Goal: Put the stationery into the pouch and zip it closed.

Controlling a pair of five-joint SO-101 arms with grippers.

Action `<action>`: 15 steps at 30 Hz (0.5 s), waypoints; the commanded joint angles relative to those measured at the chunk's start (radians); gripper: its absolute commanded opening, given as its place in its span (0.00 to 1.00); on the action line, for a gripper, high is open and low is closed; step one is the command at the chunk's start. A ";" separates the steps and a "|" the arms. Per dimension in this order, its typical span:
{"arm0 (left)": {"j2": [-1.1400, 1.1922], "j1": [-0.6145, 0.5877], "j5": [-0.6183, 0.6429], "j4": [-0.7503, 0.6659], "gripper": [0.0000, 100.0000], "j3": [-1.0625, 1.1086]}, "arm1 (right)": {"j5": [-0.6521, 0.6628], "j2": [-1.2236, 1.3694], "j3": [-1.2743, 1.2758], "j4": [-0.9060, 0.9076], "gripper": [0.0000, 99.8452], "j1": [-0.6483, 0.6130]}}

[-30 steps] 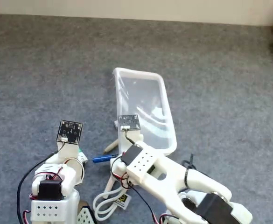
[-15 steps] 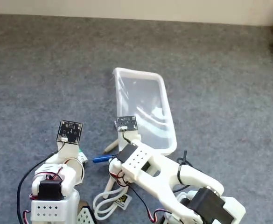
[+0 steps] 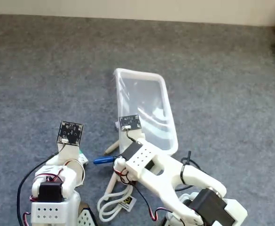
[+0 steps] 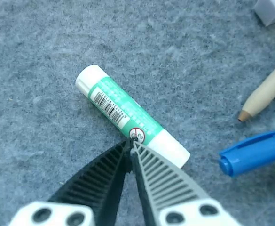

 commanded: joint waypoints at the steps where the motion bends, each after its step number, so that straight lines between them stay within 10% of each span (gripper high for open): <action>1: -0.008 -0.012 0.008 0.003 0.01 0.022 | 0.081 -0.019 -0.025 -0.007 0.00 -0.013; 15: -0.008 -0.012 0.008 0.003 0.01 0.022 | 0.296 -0.496 0.156 -0.022 0.00 0.159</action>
